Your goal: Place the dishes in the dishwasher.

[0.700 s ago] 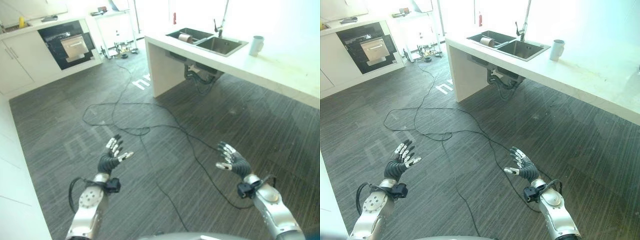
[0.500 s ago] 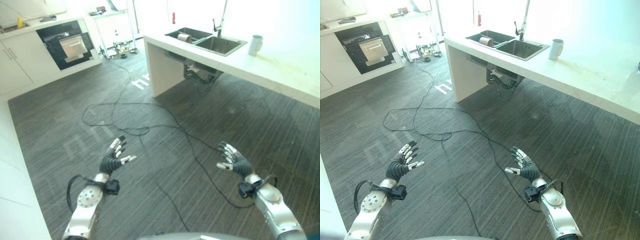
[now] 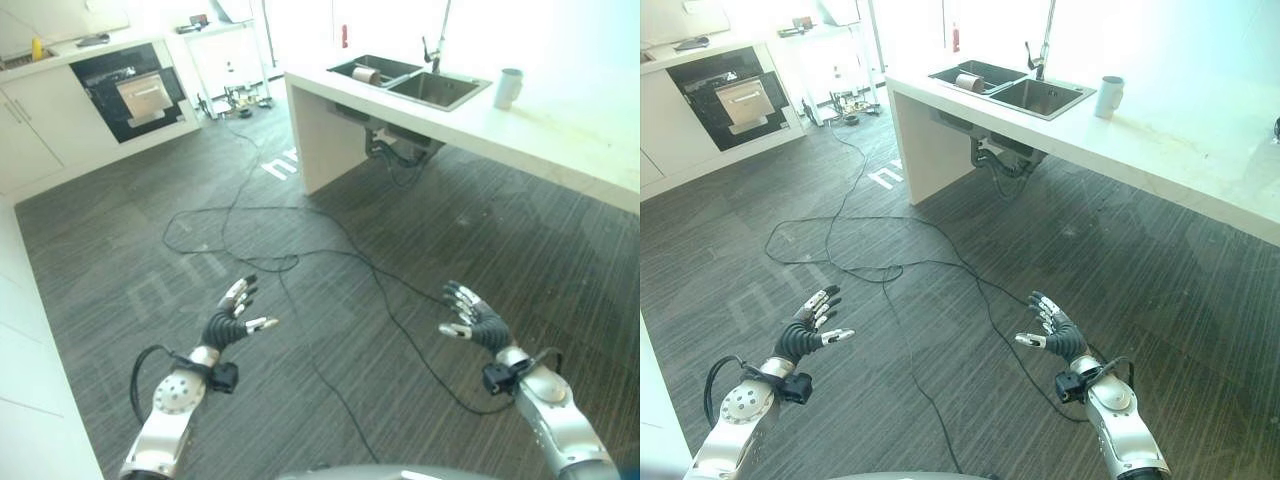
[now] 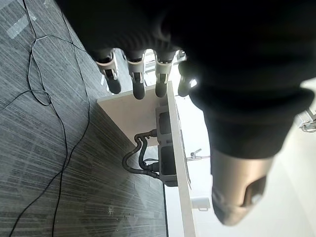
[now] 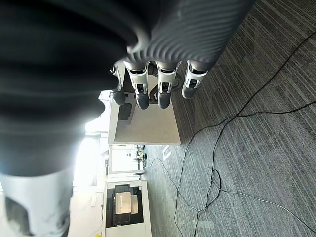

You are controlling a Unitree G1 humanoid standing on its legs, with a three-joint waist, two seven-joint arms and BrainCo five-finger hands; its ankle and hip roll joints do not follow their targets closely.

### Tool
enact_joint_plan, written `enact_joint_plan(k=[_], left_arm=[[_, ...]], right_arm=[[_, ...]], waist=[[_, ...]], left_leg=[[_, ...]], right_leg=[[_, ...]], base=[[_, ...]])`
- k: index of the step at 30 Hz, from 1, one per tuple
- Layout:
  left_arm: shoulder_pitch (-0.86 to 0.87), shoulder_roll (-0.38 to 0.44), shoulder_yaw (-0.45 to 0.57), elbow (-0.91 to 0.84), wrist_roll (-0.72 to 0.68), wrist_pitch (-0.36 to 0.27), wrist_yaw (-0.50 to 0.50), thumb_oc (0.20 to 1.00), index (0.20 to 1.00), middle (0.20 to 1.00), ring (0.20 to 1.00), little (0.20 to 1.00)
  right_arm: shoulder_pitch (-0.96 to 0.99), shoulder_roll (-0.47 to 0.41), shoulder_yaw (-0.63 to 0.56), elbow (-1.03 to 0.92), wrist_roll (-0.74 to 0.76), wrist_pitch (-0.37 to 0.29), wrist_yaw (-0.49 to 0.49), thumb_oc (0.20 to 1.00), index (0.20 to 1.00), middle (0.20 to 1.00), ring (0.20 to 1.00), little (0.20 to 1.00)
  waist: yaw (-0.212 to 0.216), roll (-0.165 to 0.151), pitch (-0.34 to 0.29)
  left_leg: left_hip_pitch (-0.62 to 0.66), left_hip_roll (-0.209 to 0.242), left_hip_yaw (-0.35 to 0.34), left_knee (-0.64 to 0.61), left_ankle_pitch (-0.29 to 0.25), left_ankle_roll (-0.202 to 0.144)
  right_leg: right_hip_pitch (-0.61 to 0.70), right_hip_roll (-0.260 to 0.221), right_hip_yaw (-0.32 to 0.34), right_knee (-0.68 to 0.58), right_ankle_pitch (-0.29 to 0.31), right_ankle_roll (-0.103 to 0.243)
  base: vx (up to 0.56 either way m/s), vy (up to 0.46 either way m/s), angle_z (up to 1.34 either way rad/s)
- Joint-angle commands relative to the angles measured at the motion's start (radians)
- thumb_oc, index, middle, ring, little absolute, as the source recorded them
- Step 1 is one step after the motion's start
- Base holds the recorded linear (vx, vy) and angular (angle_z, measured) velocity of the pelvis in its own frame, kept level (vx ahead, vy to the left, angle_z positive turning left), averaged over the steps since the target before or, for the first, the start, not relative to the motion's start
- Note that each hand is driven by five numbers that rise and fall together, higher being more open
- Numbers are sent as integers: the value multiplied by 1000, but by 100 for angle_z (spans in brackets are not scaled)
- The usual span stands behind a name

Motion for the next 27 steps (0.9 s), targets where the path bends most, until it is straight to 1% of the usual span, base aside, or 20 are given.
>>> enact_joint_plan(k=[1,6,9,10,11,12,13,14,15,16,17,18,19,20,21,22,23,25,26,27], left_arm=[[-43,46,23,-39,43,-41,-5,1000,1000,1000,1000,1000],[-26,46,34,-54,31,-53,12,1000,1000,1000,1000,1000],[-27,29,51,-60,-31,-68,54,1000,1000,1000,1000,1000],[-27,14,66,-69,-64,-83,107,1000,1000,1000,1000,1000],[-26,3,78,-75,-69,-114,162,1000,1000,1000,1000,1000],[-26,-3,87,-80,-82,-130,177,1000,1000,1000,1000,1000],[-21,-22,106,-101,-87,-146,194,1000,1000,1000,1000,1000],[-21,-29,109,-111,-87,-162,206,1000,1000,1000,1000,1000],[-14,-36,117,-131,-91,-185,216,1000,1000,1000,1000,1000],[2,-44,120,-148,-89,-212,215,1000,1000,1000,1000,1000],[19,-50,123,-159,-93,-236,212,1000,1000,1000,1000,1000],[24,-55,111,-157,-92,-237,215,1000,1000,1000,1000,1000],[25,-54,101,-161,-102,-232,221,1000,1000,1000,1000,1000],[30,-53,96,-175,-97,-226,221,1000,1000,1000,1000,1000],[40,-45,92,-182,-83,-229,224,1000,1000,1000,1000,1000],[44,-39,89,-181,-74,-237,228,1000,1000,1000,1000,1000],[53,-33,83,-176,-67,-253,231,1000,1000,1000,1000,1000],[59,-40,87,-177,-77,-251,218,1000,1000,1000,1000,1000],[53,-36,89,-174,-83,-246,212,1000,1000,1000,1000,1000],[51,-35,89,-174,-84,-245,210,1000,1000,1000,1000,1000]], right_arm=[[-43,-9,-2,-100,9,-51,6,1000,1000,1000,1000,1000],[-35,-7,0,-117,26,-52,10,1000,1000,1000,1000,1000],[-33,2,-4,-133,50,-53,7,1000,1000,1000,1000,1000],[-33,12,-3,-140,58,-56,5,1000,1000,1000,1000,1000],[-36,20,0,-148,65,-59,8,1000,1000,1000,1000,1000],[-37,23,1,-154,80,-66,16,1000,1000,1000,1000,1000],[-38,28,0,-168,86,-83,22,1000,1000,1000,1000,1000],[-43,27,4,-179,98,-88,24,1000,1000,1000,1000,1000],[-49,19,4,-205,123,-93,42,1000,1000,1000,1000,1000],[-44,8,1,-231,126,-101,60,1000,1000,1000,1000,1000],[-35,1,-7,-239,123,-119,87,1000,1000,1000,1000,1000],[-33,6,-8,-247,115,-115,79,1000,1000,1000,1000,1000],[-37,-1,-5,-258,120,-106,72,1000,1000,1000,1000,1000],[-41,-13,-7,-273,131,-97,78,1000,1000,1000,1000,1000],[-36,-21,-14,-282,129,-101,97,1000,1000,1000,1000,1000],[-33,-26,-19,-281,126,-109,109,1000,1000,1000,1000,1000],[-26,-41,-25,-273,126,-132,120,1000,1000,1000,1000,1000],[-24,-52,-23,-277,125,-134,100,1000,1000,1000,1000,1000],[-18,-49,-25,-281,125,-136,96,1000,1000,1000,1000,1000],[-16,-48,-26,-282,125,-135,95,1000,1000,1000,1000,1000]], waist=[[-10,-19,-9],[-10,-17,-5],[-10,-18,-2],[-9,-20,1],[-6,-22,4],[-3,-24,7],[8,-39,21],[14,-53,37],[18,-78,70],[21,-87,101],[24,-94,141],[25,-85,161],[27,-73,164],[33,-46,158],[41,-28,157],[46,-24,160],[54,-16,165],[60,-18,154],[60,-19,141],[61,-21,139]], left_leg=[[61,23,35,6,-133,-33],[62,28,34,6,-131,-36],[67,28,35,6,-131,-36],[70,28,34,6,-130,-37],[75,27,29,6,-127,-38],[79,27,26,6,-123,-41],[57,23,22,71,-122,-51],[15,18,21,181,-121,-57],[-89,11,18,422,-116,-59],[-223,-1,1,643,-95,-61],[-359,6,-2,859,-75,-62],[-367,57,21,738,-34,-74],[-333,92,53,553,2,-85],[-306,126,70,280,56,-95],[-284,147,71,91,132,-114],[-279,154,61,32,161,-120],[-298,164,30,25,178,-128],[-282,156,34,18,129,-119],[-268,154,58,29,116,-110],[-266,151,61,30,114,-109]], right_leg=[[15,-41,-10,1,-23,77],[17,-35,-8,1,-25,73],[19,-32,-8,1,-28,69],[21,-30,-8,1,-29,65],[25,-28,-7,1,-32,61],[27,-26,-6,1,-33,58],[33,-31,-5,1,-31,47],[35,-38,-9,1,-29,38],[33,-48,-11,9,-35,12],[11,-50,-8,44,-43,-14],[0,-51,2,74,-47,-34],[20,-32,13,69,-54,-26],[44,-21,16,56,-68,-12],[76,-1,34,39,-93,6],[113,9,56,22,-111,12],[135,12,71,17,-121,12],[177,18,104,26,-157,7],[190,-7,102,58,-188,23],[202,-29,84,89,-207,40],[204,-35,82,96,-212,43]], base=[[44,-65,-1],[57,-79,-1],[78,-101,0],[94,-110,1],[97,-113,-1],[82,-148,-3],[44,-172,-2],[22,-263,1],[-3,-262,8],[18,-242,5],[177,-78,-6],[342,68,-30],[590,267,-21],[654,347,-32],[604,342,-34],[608,392,-79],[544,391,-73],[503,383,-44],[322,236,-37],[514,332,-36]])
